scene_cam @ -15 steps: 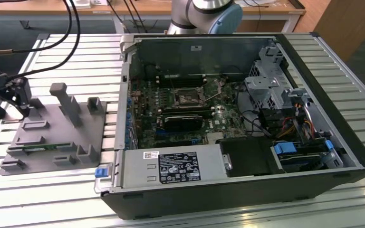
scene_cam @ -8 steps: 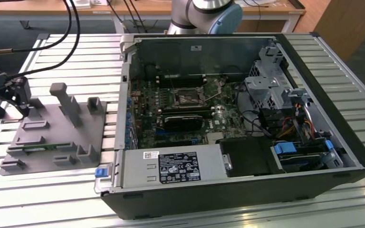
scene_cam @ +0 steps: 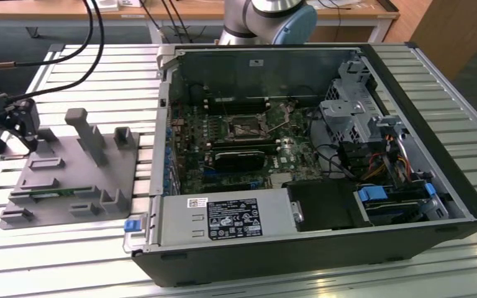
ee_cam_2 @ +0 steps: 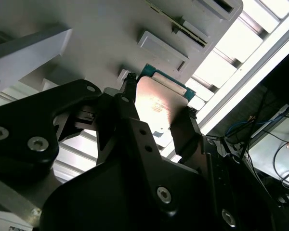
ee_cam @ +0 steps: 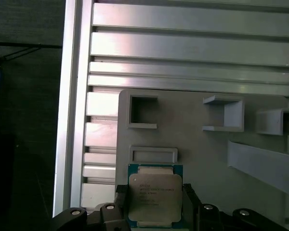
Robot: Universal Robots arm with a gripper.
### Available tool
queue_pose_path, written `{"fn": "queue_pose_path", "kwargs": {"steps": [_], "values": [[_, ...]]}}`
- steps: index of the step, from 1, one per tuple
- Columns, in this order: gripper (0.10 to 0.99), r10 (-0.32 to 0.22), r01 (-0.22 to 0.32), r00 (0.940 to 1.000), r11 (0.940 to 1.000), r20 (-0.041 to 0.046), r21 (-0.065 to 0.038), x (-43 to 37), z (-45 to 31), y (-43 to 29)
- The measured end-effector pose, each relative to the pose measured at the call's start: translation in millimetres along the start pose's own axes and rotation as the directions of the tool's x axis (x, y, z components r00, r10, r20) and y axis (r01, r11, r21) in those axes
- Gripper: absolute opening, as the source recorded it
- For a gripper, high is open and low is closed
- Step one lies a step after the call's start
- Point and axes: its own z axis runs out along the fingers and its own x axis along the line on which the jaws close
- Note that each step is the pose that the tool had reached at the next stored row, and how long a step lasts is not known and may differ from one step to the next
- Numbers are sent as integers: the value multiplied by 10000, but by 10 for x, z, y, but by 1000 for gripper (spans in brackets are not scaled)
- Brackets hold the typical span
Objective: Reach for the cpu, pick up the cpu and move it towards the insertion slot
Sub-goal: 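Pick up the cpu and move it towards the insertion slot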
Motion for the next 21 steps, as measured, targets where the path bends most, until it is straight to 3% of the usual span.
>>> {"fn": "queue_pose_path", "kwargs": {"steps": [21], "values": [[537,0,0,10000,10000,0,9,-1,-133,28]]}}
